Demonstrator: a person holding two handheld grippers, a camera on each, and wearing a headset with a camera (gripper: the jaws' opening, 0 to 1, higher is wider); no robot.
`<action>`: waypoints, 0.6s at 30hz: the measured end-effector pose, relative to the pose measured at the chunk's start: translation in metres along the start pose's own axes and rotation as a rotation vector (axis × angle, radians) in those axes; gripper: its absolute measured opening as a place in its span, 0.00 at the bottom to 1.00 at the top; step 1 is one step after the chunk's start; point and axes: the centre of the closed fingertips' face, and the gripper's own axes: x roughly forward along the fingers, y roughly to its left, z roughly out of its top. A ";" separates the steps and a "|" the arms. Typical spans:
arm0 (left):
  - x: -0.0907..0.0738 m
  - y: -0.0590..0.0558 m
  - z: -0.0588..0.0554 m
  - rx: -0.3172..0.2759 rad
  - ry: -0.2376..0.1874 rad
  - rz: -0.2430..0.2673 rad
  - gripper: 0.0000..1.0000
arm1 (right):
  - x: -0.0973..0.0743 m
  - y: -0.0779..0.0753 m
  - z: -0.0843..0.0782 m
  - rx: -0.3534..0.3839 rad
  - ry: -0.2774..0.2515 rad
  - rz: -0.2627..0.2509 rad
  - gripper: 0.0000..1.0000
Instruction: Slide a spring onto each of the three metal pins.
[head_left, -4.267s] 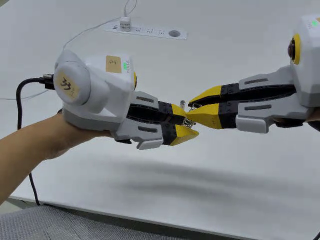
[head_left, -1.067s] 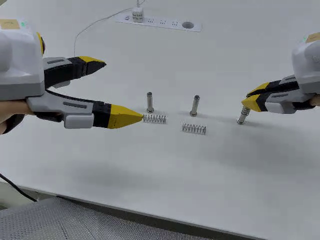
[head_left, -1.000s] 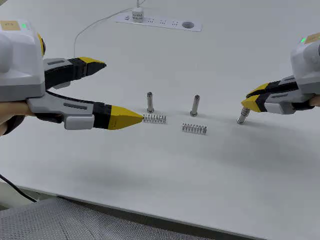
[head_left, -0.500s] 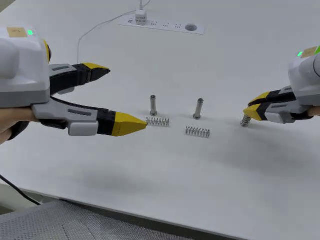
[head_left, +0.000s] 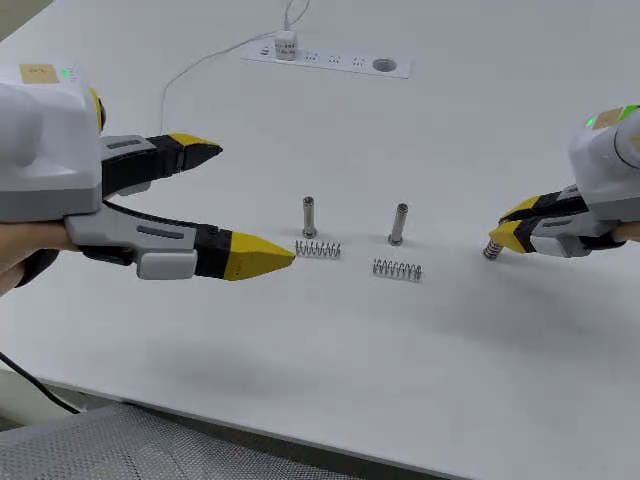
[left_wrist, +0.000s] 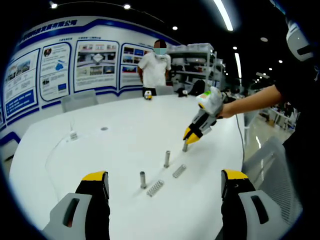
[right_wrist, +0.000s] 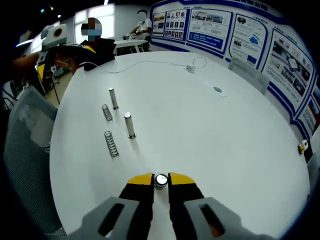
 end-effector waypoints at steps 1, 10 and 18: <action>-0.001 0.000 0.000 0.000 0.002 0.000 0.95 | 0.000 0.000 -0.001 0.001 0.002 0.001 0.11; -0.004 -0.002 0.006 0.005 -0.005 0.002 0.95 | -0.010 0.001 0.011 0.053 -0.053 0.006 0.17; -0.005 -0.003 0.007 -0.003 -0.016 0.009 0.95 | -0.036 -0.009 0.036 0.063 -0.155 -0.031 0.17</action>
